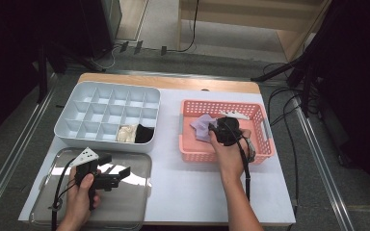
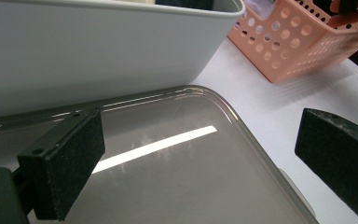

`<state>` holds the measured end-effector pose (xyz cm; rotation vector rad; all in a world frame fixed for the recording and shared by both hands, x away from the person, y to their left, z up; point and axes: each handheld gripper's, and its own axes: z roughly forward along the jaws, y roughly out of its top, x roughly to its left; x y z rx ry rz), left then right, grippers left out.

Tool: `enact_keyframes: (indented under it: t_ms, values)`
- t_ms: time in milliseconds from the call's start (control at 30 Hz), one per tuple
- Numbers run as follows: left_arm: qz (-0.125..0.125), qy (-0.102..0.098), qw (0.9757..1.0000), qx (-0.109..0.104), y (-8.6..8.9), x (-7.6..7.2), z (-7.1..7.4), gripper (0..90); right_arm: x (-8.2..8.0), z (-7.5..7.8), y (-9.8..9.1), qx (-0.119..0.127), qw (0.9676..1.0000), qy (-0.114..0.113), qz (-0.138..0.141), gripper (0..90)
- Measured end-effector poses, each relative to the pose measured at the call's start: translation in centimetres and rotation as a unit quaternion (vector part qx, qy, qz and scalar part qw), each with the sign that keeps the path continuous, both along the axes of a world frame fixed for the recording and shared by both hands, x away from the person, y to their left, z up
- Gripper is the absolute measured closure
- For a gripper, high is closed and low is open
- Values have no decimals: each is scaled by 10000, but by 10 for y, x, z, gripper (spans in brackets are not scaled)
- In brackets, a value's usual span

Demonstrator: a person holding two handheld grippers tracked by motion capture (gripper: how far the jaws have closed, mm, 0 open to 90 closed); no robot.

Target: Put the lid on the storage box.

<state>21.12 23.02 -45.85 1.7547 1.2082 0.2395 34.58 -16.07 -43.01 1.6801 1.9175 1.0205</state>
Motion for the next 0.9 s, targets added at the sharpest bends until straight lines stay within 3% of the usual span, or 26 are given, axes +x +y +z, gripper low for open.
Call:
enact_keyframes:
  t_ms: [200, 367, 567, 733, 833, 867, 900]
  values:
    - [34, -14, 10000, 88, -1, 0, -2, 22, 10, 11, 7, -169, 9999, -2, -23, 627]
    - [11, -43, 9997, 220, -3, -1, -4, 22, 21, 9, 9, -206, 9985, 497, -94, 622]
    - [18, -16, 9996, 267, -4, -1, -6, 23, 27, 12, 10, -327, 9975, 604, -144, 591]
    - [-11, -14, 9996, 292, -5, -1, -6, 23, 38, 12, 10, -290, 9949, 956, -122, 603]
    - [-11, -8, 9996, 289, -5, 0, -6, 23, 43, 12, 11, -412, 9933, 1078, -84, 606]
    - [16, -2, 9996, 286, -5, 0, -6, 24, 44, 10, 13, -465, 9955, 813, -124, 550]
    - [22, -6, 9996, 295, -5, 0, -6, 32, 45, 4, 14, -646, 9965, 519, -143, 564]
